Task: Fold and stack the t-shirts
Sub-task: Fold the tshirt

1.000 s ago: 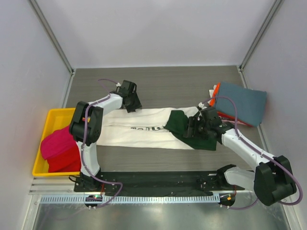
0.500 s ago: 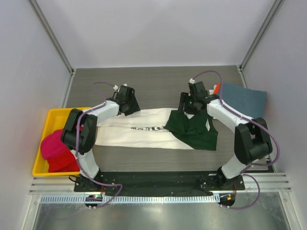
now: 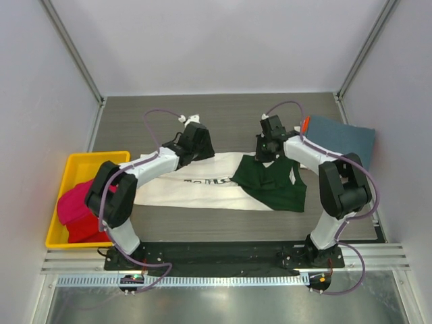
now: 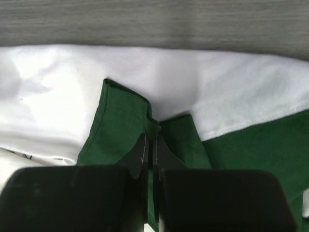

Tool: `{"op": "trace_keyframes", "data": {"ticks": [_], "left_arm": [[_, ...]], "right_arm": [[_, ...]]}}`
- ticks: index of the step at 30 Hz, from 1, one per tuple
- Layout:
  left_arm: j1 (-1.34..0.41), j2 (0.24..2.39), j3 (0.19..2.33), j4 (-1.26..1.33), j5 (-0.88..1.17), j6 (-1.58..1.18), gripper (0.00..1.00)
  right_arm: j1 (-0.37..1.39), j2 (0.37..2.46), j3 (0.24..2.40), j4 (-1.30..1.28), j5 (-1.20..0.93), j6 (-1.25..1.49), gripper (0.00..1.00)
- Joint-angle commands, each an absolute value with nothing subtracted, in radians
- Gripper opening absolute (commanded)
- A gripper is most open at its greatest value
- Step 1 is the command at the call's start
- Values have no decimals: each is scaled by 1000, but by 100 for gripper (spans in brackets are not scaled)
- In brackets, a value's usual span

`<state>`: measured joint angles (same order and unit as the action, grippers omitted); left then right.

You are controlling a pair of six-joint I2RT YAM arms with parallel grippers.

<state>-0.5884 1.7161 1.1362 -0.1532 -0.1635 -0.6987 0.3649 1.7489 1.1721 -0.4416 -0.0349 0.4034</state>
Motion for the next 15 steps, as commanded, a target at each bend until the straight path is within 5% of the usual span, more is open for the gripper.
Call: {"op": "trace_keyframes", "data": {"ticks": [1,10,15], "left_arm": [[-630,1790,1189,-107,-117,-698,50],[-640,1922,1295,-160,-21,-723,48],[-640,1914,1285,-160,-23,-721,48]], "right_arm": [[371,1626,1120,-422,-54,410,2],[420,1349,801,-434,-184,524,5],[457,1120,666,-492,-204,597,25]]}}
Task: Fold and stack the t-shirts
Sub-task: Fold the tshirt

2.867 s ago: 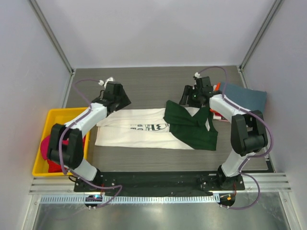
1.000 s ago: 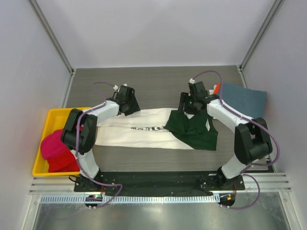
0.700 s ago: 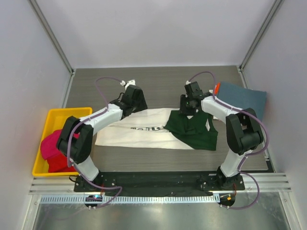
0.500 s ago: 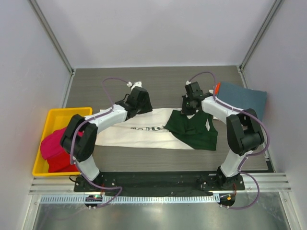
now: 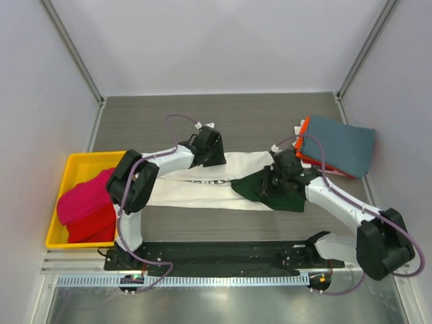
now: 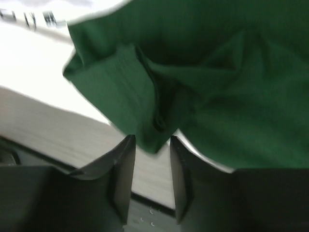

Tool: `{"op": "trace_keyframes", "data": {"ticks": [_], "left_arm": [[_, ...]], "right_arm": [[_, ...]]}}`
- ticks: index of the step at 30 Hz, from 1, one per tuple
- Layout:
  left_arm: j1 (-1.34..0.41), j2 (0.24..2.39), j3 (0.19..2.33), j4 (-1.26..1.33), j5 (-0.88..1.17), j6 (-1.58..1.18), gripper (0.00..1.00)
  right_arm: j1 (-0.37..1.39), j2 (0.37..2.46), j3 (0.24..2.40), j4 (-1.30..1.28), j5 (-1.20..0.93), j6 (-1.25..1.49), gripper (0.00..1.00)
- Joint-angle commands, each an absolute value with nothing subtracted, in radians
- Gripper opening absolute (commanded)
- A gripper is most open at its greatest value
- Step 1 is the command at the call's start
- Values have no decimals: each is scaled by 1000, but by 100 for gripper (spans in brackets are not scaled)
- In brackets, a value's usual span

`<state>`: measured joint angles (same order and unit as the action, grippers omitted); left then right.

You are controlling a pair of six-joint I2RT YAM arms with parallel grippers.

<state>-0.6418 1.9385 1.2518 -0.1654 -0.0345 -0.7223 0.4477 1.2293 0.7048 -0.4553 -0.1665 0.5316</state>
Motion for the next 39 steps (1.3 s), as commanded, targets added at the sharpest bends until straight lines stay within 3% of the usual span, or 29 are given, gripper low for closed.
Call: {"op": "trace_keyframes", "data": {"ticks": [1,4,7,12,16,18,22,29,39], "left_arm": [[-640,1911,1284,-158,-21,-718,47],[-644,1887,1267,-126,-14,-698,48],[-658,1832,1230,-75,-5,-672,48],[-695,1724,1140,-5,31,-624,49],[-712,1629,1042,118,113,-575,56],[-730,1605,1016,141,152,-530,59],[-802,1661,1081,117,233,-450,63],[-902,1825,1276,-61,182,-347,61],[-923,1867,1307,-120,152,-333,56]], "right_arm": [[459,1089,648,-506,-212,607,45],[459,1011,656,-578,-206,606,61],[459,979,714,-623,-119,586,65],[456,1069,849,-632,43,548,65],[456,1172,931,-629,107,450,51],[448,1203,945,-626,152,420,50],[394,1224,945,-608,112,416,49],[266,1125,868,-571,-20,431,50],[229,1086,828,-564,-75,437,50]]}}
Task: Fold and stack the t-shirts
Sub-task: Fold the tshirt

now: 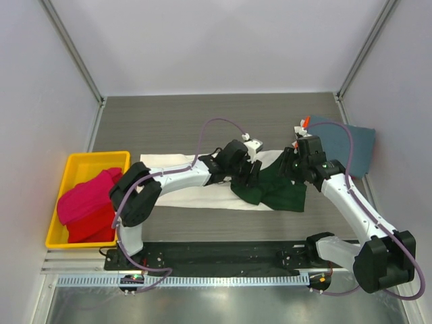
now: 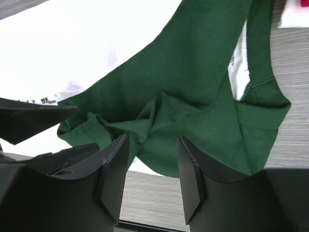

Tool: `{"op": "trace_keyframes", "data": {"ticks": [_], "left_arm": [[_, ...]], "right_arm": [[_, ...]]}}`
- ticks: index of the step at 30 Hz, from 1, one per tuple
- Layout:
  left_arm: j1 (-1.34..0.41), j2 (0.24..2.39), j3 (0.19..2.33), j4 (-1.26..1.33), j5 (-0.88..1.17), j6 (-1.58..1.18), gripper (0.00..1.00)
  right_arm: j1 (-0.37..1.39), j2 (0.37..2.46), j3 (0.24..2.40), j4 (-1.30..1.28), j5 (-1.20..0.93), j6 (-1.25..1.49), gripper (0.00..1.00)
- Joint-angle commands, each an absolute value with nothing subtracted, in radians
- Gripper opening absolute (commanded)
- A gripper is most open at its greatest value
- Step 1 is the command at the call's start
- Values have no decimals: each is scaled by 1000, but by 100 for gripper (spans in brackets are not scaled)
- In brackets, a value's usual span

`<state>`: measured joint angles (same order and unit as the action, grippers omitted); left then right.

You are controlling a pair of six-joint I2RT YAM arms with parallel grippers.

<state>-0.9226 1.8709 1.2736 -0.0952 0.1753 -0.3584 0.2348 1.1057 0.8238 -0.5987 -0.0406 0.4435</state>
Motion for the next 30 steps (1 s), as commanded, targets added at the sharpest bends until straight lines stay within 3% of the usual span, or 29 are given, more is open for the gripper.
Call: {"op": "trace_keyframes", "data": {"ticks": [1,6,8,9,11,12,15,19,24,26,27,29,30], "left_arm": [[-922,1865,1307,-124,144,-333,56],[-923,1893,1331,-158,155,-333,56],[-923,1911,1351,-175,175,-328,47],[-923,1933,1367,-198,186,-327,33],[-925,1947,1397,-213,221,-324,23],[-923,1953,1400,-219,232,-325,14],[-923,1945,1399,-221,252,-327,4],[-923,1927,1379,-218,250,-327,0],[-923,1885,1335,-195,201,-328,0],[-923,1867,1316,-190,173,-331,15],[-922,1865,1312,-187,167,-328,31],[-922,1874,1319,-186,163,-327,46],[-920,1882,1328,-192,167,-324,48]], "right_arm": [[230,1086,830,-561,-77,437,50],[229,1081,824,-561,-89,437,50],[226,1080,824,-563,-92,437,50],[227,1078,822,-561,-94,437,50],[226,1074,821,-561,-97,442,50],[225,1074,821,-563,-94,442,50],[224,1068,816,-565,-95,448,50],[224,1078,811,-563,-103,449,50],[224,1094,810,-561,-115,446,50],[224,1103,811,-560,-121,445,55],[224,1106,811,-558,-123,443,56],[224,1106,813,-560,-123,443,57],[224,1104,813,-558,-121,442,57]]}}
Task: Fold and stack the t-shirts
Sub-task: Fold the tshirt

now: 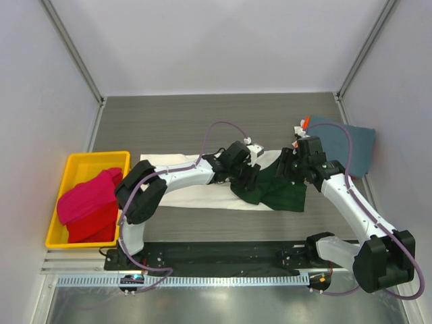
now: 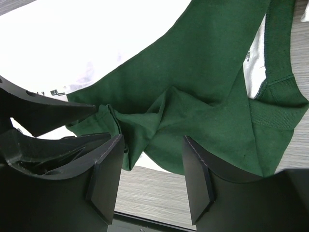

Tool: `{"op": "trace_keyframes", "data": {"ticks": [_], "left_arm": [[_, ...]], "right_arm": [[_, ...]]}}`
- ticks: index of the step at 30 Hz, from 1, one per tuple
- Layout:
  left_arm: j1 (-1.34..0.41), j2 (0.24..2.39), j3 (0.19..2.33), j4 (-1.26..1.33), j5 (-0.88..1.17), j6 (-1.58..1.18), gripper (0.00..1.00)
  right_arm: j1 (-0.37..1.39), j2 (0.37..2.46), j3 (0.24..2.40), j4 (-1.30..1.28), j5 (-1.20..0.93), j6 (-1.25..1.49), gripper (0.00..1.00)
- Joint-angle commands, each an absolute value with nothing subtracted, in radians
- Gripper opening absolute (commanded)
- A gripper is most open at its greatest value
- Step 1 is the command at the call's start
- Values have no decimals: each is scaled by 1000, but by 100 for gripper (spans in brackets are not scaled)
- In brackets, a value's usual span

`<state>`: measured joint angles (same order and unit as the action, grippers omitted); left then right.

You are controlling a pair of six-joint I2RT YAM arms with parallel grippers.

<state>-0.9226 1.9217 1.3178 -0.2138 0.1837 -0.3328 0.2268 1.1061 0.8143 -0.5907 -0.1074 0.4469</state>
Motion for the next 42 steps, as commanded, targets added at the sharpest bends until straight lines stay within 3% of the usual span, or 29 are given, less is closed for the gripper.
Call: {"op": "trace_keyframes", "data": {"ticks": [1,7,12,19,33,37,38,42], "left_arm": [[-920,1890,1336,-199,167,-324,50],[-917,1899,1356,-209,155,-307,58],[-905,1959,1400,-213,283,-285,58],[-888,2025,1480,-284,377,-299,44],[-836,1970,1393,-236,362,-360,58],[-836,1991,1413,-242,425,-359,42],[-836,1993,1411,-242,448,-359,32],[-836,1968,1388,-230,494,-360,8]], "right_arm": [[224,1106,815,-557,-121,442,57],[222,1114,821,-557,-124,437,57],[224,1114,821,-557,-130,439,57],[224,1106,822,-555,-140,448,57],[224,1088,805,-557,-147,459,57],[222,1088,804,-555,-150,463,57],[224,1085,807,-555,-150,463,57],[224,1081,807,-557,-150,465,56]]}}
